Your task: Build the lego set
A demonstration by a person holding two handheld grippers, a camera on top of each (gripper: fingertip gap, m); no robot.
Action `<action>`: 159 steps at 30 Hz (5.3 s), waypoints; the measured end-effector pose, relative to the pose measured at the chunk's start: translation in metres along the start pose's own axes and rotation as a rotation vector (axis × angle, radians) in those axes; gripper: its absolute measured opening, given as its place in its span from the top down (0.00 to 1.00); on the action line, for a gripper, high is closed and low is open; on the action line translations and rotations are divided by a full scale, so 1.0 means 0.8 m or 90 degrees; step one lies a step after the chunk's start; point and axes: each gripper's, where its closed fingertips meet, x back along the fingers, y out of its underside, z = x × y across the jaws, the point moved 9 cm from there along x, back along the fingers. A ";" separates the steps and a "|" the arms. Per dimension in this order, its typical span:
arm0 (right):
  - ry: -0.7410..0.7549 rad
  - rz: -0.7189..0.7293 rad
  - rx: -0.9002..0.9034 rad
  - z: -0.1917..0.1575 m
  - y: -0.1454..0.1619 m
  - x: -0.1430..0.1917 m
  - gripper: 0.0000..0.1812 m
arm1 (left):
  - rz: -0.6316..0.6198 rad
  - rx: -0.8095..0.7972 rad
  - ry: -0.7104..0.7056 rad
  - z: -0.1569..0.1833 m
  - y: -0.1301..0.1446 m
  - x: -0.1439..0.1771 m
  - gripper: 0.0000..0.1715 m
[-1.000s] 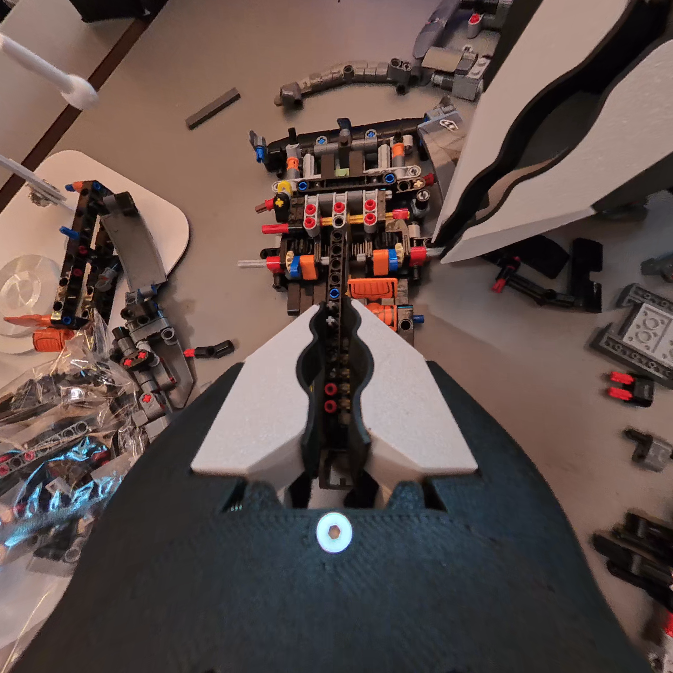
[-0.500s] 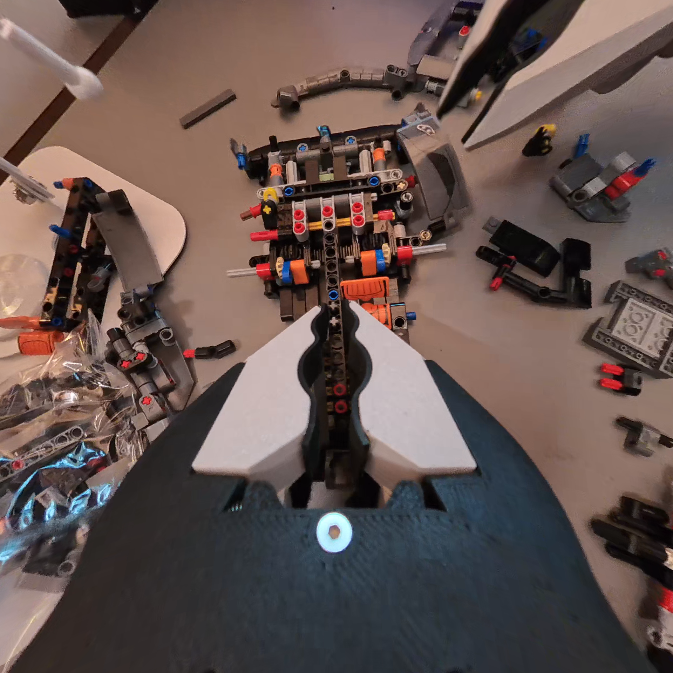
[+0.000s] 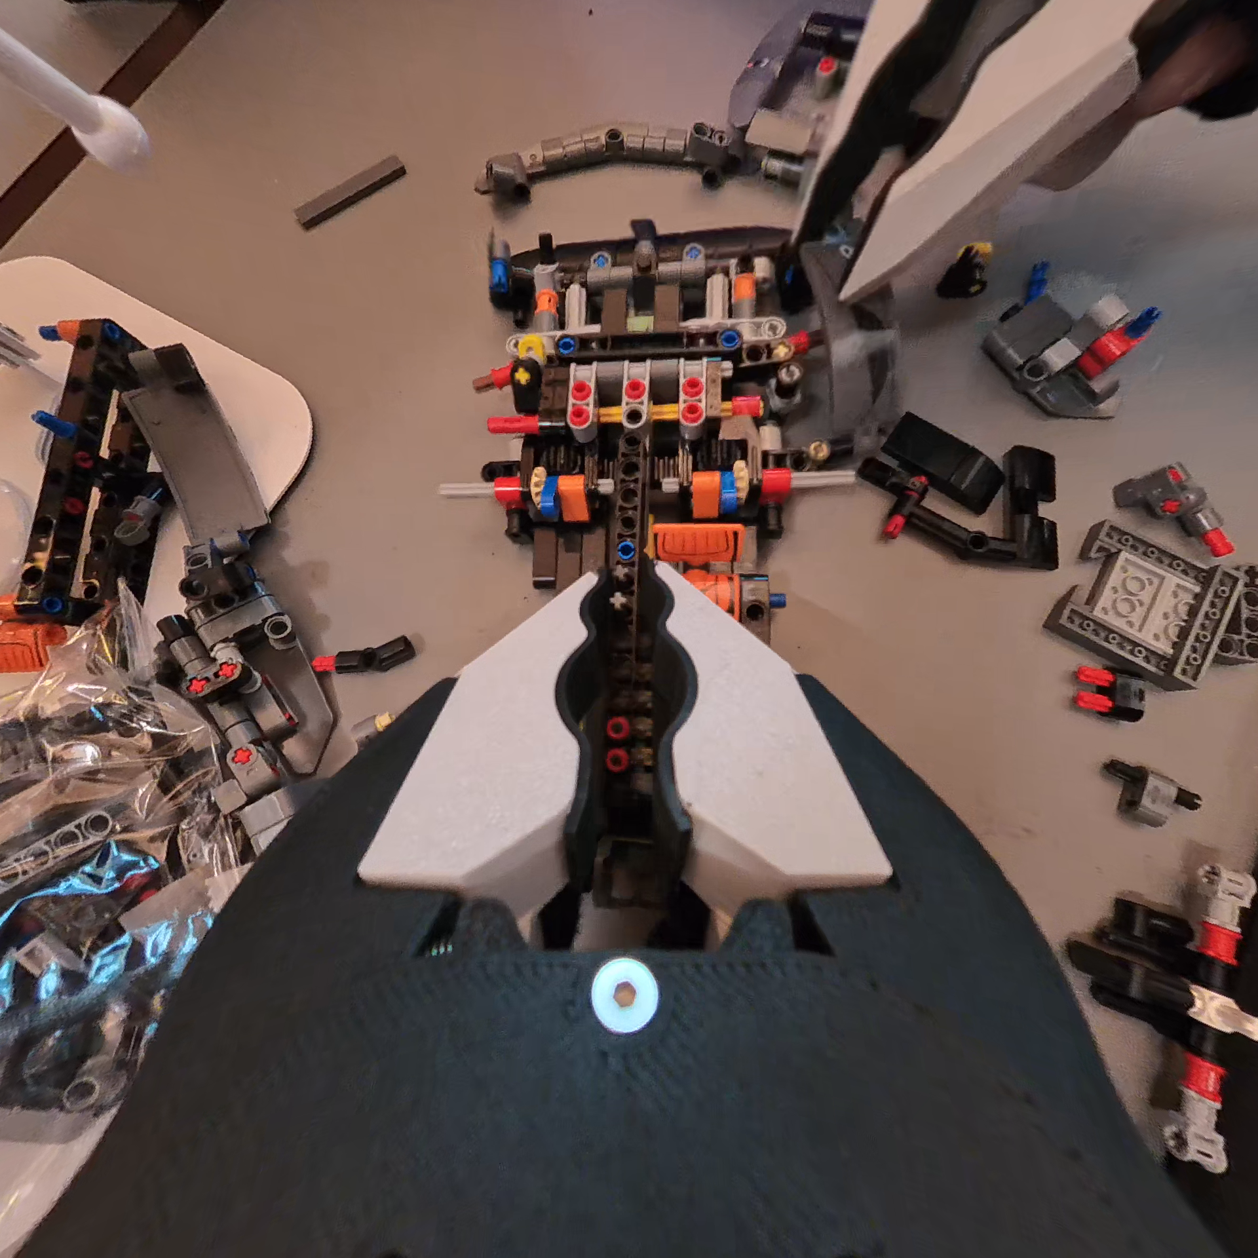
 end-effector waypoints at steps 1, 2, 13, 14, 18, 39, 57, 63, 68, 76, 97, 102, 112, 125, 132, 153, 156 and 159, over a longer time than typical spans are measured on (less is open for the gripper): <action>-0.003 -0.010 0.001 -0.001 0.002 0.002 0.92 | 0.001 0.000 0.007 0.000 0.000 0.000 0.96; -0.007 -0.018 0.005 -0.003 0.004 0.003 0.92 | 0.001 -0.007 0.013 0.001 0.000 0.000 0.96; 0.031 -0.008 0.209 -0.035 -0.001 0.017 0.89 | 0.006 -0.015 0.006 -0.018 0.004 0.003 0.97; 0.032 -0.003 0.247 -0.040 -0.003 0.015 0.84 | 0.004 -0.022 0.007 -0.017 0.003 0.003 0.97; 0.121 -0.063 0.442 -0.054 -0.004 -0.014 0.73 | 0.004 -0.027 0.044 -0.019 0.004 0.003 0.97; 0.003 -0.093 0.370 -0.037 -0.013 0.001 0.85 | 0.000 -0.061 0.082 -0.005 -0.002 -0.001 0.97; 0.040 -0.034 0.094 0.016 0.000 0.015 0.94 | 0.002 -0.080 0.066 0.001 -0.004 0.007 0.96; 0.030 -0.019 0.066 0.015 -0.004 0.012 0.97 | 0.106 -0.094 0.058 0.018 -0.032 0.027 0.88; 0.033 -0.013 0.053 0.010 -0.005 0.009 0.96 | 0.009 -0.214 -0.021 0.061 -0.056 -0.021 0.78; 0.078 -0.058 0.052 0.011 -0.006 -0.013 0.95 | -0.069 -0.253 -0.100 0.068 -0.067 -0.058 0.78; 0.108 -0.012 0.001 -0.003 0.012 -0.002 0.98 | -0.056 -0.208 -0.138 0.055 -0.068 -0.077 0.68; 0.195 -0.026 0.087 -0.024 0.017 -0.003 0.98 | -0.033 -0.182 -0.107 0.052 -0.067 -0.075 0.69; 0.186 0.024 0.004 -0.016 0.022 0.008 0.95 | -0.007 -0.188 -0.067 0.048 -0.065 -0.072 0.69; 0.232 -0.082 0.041 -0.015 0.029 -0.018 0.90 | -0.013 -0.178 -0.074 0.050 -0.067 -0.073 0.69; 0.236 -0.054 -0.006 -0.016 0.035 -0.013 0.91 | -0.008 -0.167 -0.083 0.052 -0.066 -0.074 0.69; 0.273 -0.010 -0.060 -0.026 0.053 -0.002 0.92 | 0.027 -0.162 -0.060 0.055 -0.067 -0.079 0.72; 0.237 0.013 -0.072 -0.036 0.054 0.002 0.92 | 0.028 -0.156 -0.074 0.049 -0.066 -0.078 0.72; 0.233 0.051 -0.122 -0.022 0.074 0.023 0.92 | 0.031 -0.113 -0.110 0.023 -0.061 -0.072 0.78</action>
